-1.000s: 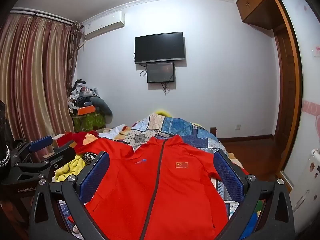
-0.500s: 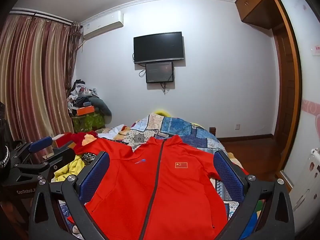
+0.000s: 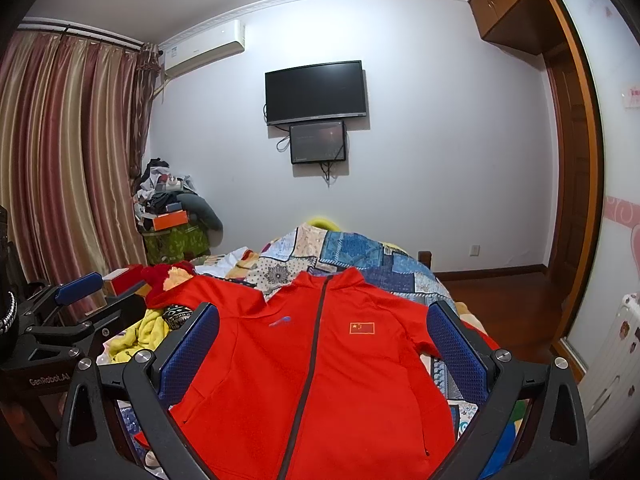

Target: Fold large clothes

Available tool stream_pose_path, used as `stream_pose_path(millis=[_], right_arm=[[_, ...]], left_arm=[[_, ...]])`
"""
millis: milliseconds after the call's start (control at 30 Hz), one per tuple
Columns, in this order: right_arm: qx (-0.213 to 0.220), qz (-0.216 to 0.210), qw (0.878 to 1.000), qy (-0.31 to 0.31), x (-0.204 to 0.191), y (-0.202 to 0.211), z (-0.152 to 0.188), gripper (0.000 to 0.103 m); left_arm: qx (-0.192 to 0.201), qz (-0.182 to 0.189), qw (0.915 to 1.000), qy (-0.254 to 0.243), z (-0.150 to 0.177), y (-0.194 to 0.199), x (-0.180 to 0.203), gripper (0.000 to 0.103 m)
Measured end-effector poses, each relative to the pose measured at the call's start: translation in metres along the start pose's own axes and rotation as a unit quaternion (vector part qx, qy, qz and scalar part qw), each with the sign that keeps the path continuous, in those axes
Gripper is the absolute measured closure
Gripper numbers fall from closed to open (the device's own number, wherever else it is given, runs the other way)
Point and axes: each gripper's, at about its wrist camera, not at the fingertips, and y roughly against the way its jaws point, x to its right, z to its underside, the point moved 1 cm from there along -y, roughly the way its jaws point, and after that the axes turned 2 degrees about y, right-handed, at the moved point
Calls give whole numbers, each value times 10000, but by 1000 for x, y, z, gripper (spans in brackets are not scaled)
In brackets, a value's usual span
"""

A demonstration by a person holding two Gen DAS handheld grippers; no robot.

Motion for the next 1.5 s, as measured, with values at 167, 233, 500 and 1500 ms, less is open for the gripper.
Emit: stream_pose_path(millis=[167, 233, 500, 1500], right_arm=[[-10, 2, 10000, -8, 0, 0, 0, 0], [-9, 1, 10000, -12, 2, -1, 0, 0], [-20, 1, 10000, -18, 1, -2, 0, 0], [-58, 7, 10000, -38, 2, -5, 4, 0]], left_arm=[[-4, -1, 10000, 1, 0, 0, 0, 0], [-11, -2, 10000, -2, -1, 0, 1, 0], [-24, 0, 10000, 7, -1, -1, 2, 0], [-67, 27, 10000, 40, 4, -5, -1, 0]])
